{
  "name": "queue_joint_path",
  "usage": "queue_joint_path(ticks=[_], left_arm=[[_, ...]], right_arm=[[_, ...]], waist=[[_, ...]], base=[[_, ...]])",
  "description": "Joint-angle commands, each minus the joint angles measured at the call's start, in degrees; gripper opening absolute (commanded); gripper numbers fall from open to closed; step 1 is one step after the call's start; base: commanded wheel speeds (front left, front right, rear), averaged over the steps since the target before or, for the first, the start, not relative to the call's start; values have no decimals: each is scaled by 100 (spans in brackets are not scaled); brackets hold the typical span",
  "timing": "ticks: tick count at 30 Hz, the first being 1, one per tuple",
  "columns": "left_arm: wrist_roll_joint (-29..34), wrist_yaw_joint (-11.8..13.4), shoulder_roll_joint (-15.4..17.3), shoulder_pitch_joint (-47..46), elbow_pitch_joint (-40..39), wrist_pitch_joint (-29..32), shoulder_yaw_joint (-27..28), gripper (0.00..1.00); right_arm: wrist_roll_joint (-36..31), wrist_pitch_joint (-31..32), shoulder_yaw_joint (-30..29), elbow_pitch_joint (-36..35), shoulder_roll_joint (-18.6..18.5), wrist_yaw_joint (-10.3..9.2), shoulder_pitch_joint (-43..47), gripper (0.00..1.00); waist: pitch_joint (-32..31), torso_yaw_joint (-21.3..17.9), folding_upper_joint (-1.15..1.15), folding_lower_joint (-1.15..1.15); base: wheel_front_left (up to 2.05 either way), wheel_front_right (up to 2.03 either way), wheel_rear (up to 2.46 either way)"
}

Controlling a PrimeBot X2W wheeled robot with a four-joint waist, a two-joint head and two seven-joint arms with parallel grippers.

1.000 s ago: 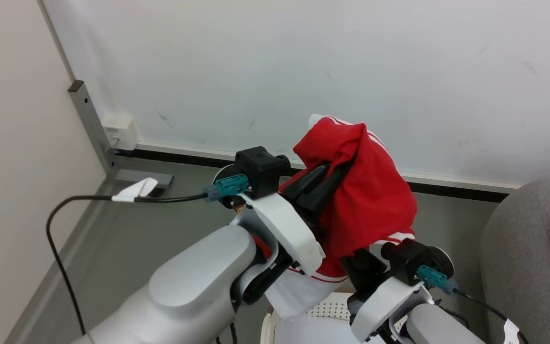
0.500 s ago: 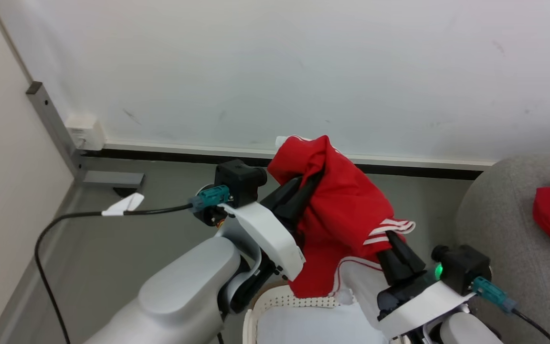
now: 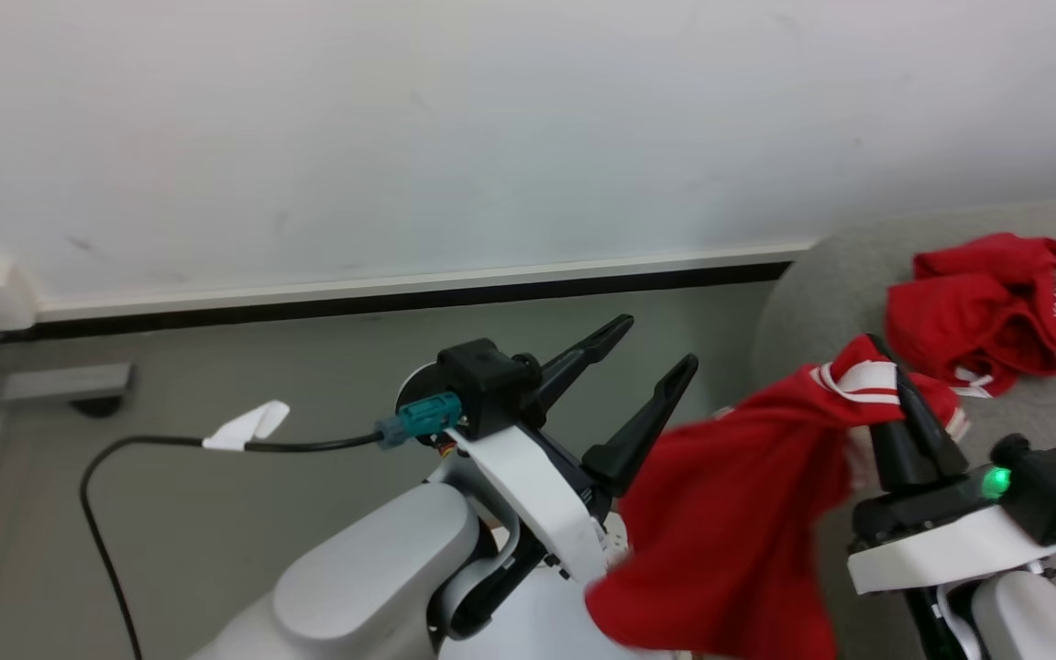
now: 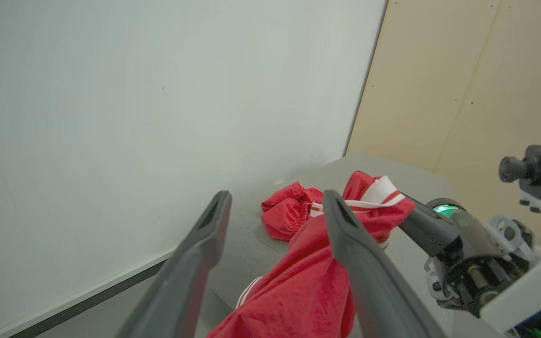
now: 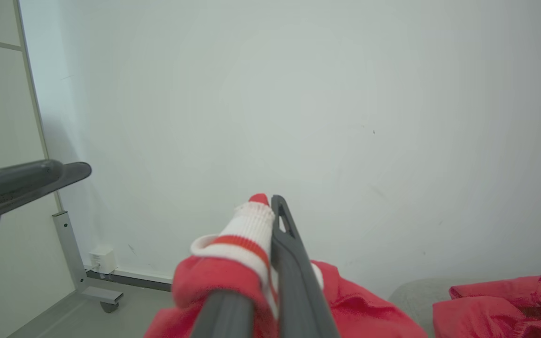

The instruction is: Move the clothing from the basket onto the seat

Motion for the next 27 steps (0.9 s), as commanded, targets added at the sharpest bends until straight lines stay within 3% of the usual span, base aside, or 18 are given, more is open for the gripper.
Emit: queue_joint_path(ticks=[1,11,27], left_arm=[[133,-24,82,85,-71,-31,-16,100],[622,-121,130,355,-216,-71,-78,100],[965,-332,-64,567,-59,-74,94,100]], right_arm=[[-90,-2,-144,-112,-61,-13,87,0],[-276,-1,-783,-555,-126,-13,424,0],[-372,-2,-814,-753,-296,-13,222,0]], waist=[[78,-379,0,0],[173,-1271,0,0],[329,-1611,0,0]], base=[[0,0,0],[0,0,0],[0,0,0]])
